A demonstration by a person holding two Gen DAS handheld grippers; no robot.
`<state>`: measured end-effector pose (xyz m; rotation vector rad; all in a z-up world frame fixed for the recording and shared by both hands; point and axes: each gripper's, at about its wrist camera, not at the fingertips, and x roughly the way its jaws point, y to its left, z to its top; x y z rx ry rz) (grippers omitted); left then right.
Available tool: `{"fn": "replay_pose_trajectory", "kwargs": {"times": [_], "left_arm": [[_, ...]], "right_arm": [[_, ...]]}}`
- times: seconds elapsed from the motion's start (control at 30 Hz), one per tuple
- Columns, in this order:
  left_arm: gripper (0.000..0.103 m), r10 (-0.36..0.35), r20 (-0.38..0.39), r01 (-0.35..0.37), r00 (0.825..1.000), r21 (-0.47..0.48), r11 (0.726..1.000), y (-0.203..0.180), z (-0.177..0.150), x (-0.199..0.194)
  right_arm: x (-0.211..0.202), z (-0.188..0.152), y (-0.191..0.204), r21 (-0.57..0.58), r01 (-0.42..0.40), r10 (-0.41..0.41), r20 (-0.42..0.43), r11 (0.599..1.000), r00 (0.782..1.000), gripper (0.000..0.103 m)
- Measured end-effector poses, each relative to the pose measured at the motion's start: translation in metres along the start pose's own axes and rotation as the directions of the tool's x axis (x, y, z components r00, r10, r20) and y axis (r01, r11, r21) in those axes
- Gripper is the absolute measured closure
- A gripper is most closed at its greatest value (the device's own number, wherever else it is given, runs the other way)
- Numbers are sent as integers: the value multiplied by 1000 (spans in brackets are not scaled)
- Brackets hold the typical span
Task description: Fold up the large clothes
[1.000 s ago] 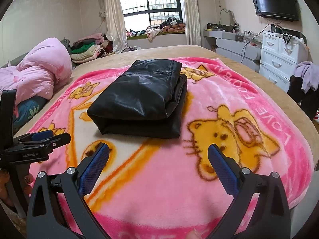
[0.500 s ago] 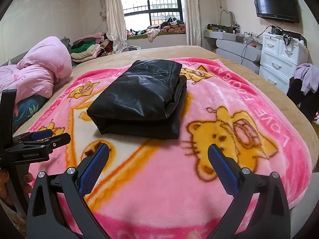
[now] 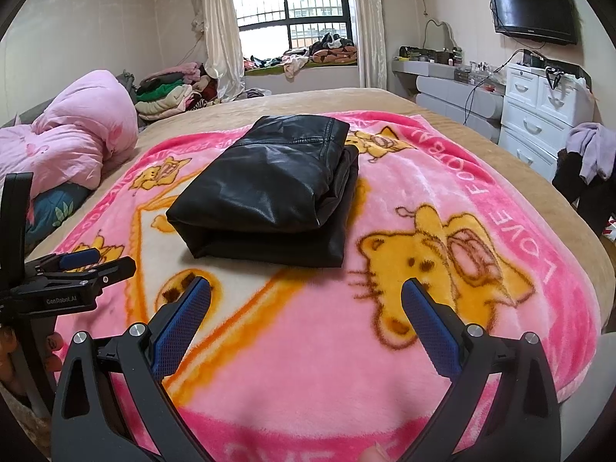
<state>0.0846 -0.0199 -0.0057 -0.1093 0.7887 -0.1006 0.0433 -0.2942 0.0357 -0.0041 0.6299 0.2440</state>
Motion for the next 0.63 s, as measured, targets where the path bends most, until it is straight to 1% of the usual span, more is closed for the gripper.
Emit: {"fn": "replay_pose_trajectory", "kwargs": {"times": [0.23,0.3,0.37,0.4,0.47,0.53,0.57,0.6,0.63], "left_arm": [[9,20,-5,-19,1000,13,1000,-1,1,-1],[9,33,-8,-33,999,15,999,0,2,-1],[9,32,-15,-32,999,5,999,4,3,-1],[9,27,-23,-27,999,-16,1000,9,5,-2],[9,19,-33,-22,999,-65,998,25,10,-4],[9,32,-37,-36,999,-116,993,53,19,-7],[9,50,-36,-55,998,-148,987,74,24,-11],[9,69,-30,-74,997,-181,981,96,29,-14],[9,101,-26,-104,995,-219,970,121,33,-19]], "right_arm": [[-2,-1,-5,14,2,-2,3,1000,1000,4],[-7,-2,-14,37,8,-9,16,999,1000,4],[-16,-4,-30,70,34,-36,34,997,999,4],[-21,-5,-39,87,50,-54,43,995,998,5],[-33,-8,-70,141,103,-112,55,985,992,5],[-46,-16,-116,220,187,-202,48,957,978,5],[-51,-21,-139,259,234,-252,38,937,967,5],[-57,-27,-166,299,288,-307,20,910,951,5],[-63,-38,-204,350,368,-387,-16,861,922,5]]}}
